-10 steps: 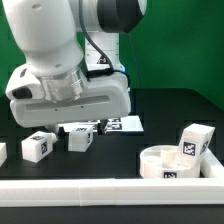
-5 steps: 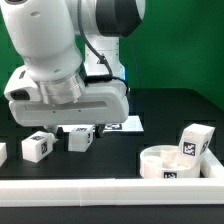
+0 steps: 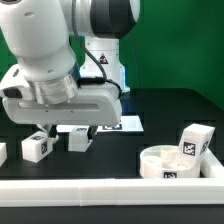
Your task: Assemble stool
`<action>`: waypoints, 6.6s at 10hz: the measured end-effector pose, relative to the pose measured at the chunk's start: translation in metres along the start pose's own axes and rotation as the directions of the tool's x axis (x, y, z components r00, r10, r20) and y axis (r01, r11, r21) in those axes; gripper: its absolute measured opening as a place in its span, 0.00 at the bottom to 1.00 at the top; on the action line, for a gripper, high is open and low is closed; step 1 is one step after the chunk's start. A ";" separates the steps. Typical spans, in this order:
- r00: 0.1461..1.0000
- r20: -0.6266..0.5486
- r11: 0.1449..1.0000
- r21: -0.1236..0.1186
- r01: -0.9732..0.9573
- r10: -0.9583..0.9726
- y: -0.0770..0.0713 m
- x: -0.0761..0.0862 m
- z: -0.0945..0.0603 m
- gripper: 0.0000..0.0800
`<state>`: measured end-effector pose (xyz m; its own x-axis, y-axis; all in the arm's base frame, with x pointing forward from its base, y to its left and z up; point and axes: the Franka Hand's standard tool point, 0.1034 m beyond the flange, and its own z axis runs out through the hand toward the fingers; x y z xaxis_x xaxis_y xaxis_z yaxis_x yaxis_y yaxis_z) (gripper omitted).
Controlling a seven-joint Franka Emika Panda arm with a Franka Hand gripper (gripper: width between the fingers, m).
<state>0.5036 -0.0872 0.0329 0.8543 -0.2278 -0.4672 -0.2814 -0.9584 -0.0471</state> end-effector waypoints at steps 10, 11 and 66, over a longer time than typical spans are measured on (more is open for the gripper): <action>0.932 0.363 1.000 0.019 0.005 -0.011 -0.005 -0.008 0.010 0.81; 0.929 0.370 1.000 0.019 0.007 -0.014 -0.007 -0.010 0.014 0.81; 0.715 -0.685 0.988 -0.038 0.153 -0.137 -0.162 0.030 -0.095 0.42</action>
Offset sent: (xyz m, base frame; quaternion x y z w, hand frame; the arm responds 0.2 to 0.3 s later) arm 0.0069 -0.0022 0.0037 -0.0049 -0.1992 -0.0085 0.9799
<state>0.6163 0.0447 0.1101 0.9492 -0.1494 0.2770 -0.1307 -0.9878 -0.0848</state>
